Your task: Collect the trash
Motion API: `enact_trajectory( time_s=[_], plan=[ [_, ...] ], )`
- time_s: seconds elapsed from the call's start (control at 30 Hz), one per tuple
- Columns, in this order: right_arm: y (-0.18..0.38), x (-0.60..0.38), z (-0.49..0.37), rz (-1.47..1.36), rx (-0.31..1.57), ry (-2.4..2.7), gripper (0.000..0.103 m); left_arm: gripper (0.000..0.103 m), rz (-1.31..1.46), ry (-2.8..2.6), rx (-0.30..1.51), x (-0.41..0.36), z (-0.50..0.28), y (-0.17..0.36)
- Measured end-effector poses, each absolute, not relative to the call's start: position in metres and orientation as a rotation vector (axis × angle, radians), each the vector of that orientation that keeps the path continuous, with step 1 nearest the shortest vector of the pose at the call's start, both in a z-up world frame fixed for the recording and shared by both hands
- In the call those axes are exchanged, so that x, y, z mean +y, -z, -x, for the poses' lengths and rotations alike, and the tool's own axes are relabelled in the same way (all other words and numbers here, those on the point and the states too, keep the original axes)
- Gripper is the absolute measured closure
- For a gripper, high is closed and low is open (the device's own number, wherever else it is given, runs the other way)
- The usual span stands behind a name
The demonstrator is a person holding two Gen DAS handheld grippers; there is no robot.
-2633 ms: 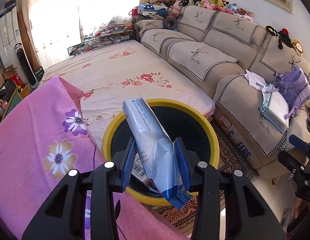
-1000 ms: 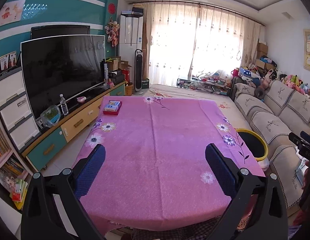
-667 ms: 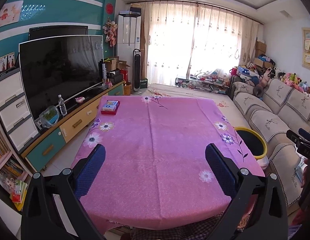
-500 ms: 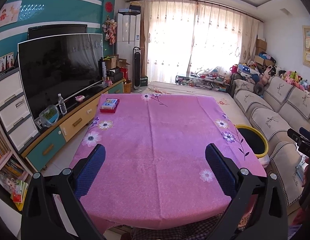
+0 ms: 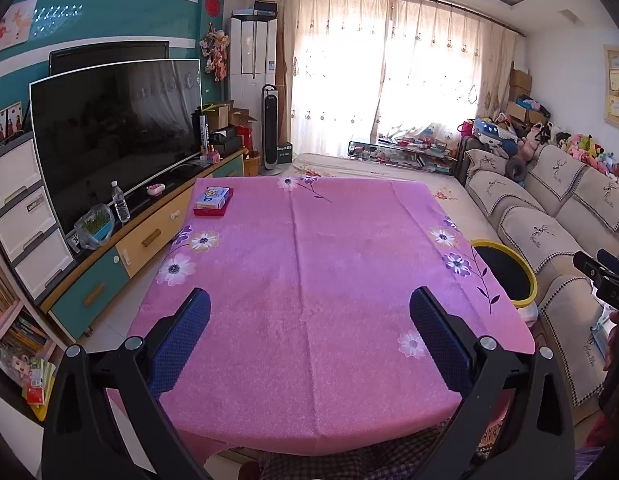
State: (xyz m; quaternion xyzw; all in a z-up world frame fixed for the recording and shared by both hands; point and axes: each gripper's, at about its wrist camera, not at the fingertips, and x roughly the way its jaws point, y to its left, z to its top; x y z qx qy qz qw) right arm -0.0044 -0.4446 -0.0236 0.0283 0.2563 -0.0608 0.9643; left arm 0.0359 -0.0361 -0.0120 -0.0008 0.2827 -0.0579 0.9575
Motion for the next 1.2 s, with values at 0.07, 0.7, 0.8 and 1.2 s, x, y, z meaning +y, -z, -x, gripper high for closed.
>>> enact_trajectory(
  time_s=[0.07, 0.7, 0.8, 1.2],
  plan=[
    [0.024, -0.445, 0.004, -0.057, 0.520, 0.124, 0.007, 0.005, 0.002, 0.117, 0.574, -0.036, -0.036, 0.012],
    [0.032, -0.442, -0.001, -0.058, 0.532, 0.113, 0.007, 0.005, 0.000, 0.109, 0.592, -0.038, -0.039, 0.022],
    [0.032, -0.442, -0.001, -0.057, 0.534, 0.114, 0.007, 0.005, -0.005, 0.108, 0.592, -0.039, -0.040, 0.023],
    [0.038, -0.441, -0.002, -0.063, 0.544, 0.115, 0.007, 0.005, -0.010, 0.109, 0.602, -0.041, -0.043, 0.025]
  ],
)
